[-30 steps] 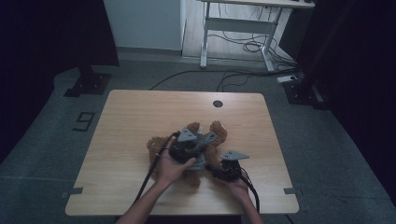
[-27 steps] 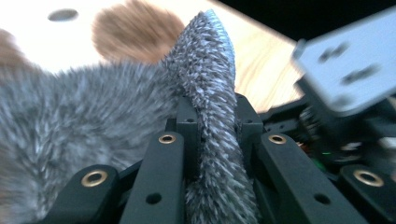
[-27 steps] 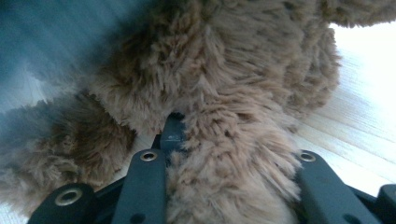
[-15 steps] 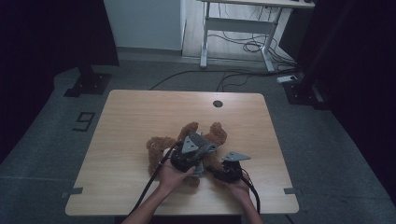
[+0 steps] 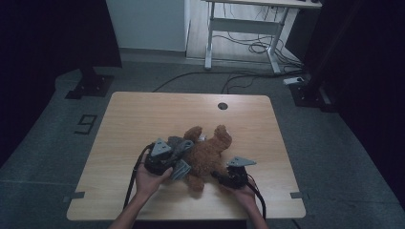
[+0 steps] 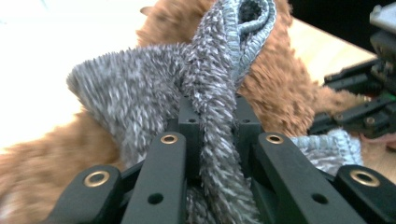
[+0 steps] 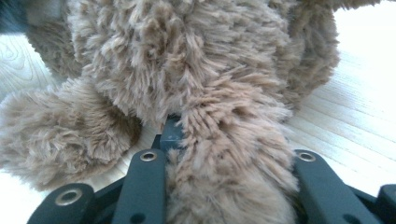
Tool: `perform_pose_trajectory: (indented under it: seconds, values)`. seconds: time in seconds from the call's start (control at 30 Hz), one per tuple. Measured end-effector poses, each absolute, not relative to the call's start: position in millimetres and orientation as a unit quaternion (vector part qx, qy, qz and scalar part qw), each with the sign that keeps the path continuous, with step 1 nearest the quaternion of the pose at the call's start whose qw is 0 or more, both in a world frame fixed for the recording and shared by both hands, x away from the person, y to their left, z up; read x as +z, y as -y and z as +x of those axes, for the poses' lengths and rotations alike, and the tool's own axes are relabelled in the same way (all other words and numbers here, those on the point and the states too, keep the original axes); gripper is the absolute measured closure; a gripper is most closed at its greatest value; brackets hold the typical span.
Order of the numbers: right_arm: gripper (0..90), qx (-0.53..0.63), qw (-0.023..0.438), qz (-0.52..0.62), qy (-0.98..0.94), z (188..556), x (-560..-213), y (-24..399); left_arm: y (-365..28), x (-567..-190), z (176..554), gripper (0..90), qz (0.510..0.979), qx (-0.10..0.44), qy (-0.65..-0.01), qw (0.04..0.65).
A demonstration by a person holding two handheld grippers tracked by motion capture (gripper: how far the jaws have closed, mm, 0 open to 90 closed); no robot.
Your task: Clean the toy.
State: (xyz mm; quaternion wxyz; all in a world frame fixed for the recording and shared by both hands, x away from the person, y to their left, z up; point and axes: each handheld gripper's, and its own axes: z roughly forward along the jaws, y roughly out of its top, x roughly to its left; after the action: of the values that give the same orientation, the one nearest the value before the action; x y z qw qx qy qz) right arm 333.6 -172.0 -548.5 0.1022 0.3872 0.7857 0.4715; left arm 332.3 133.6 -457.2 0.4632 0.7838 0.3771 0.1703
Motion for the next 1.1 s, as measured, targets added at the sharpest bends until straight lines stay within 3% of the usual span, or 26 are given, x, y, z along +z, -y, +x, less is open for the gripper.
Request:
perform_pose_trajectory:
  seconds: [0.17,0.4,0.53,0.63,0.87,1.1]
  values:
    - [63.9,0.473,0.1,0.389,-0.784,334,-549,173,-173,-454,335,77.9,0.76,0.181,-0.415,0.467]
    - [63.9,0.474,0.099,0.391,-0.783,334,-550,174,-222,-483,329,78.1,0.739,0.18,-0.469,0.449]
    - [63.8,0.476,0.096,0.395,-0.78,334,-551,174,-231,-504,329,78.1,0.737,0.164,-0.484,0.442]
    - [63.9,0.475,0.097,0.396,-0.78,334,-551,174,-230,-499,328,78.2,0.729,0.159,-0.48,0.462]
    - [63.8,0.474,0.099,0.398,-0.779,333,-551,174,-186,-446,325,78.2,0.736,0.172,-0.412,0.509]
    - [63.8,0.474,0.098,0.396,-0.78,334,-551,174,-91,-424,333,78.1,0.784,0.153,-0.332,0.501]
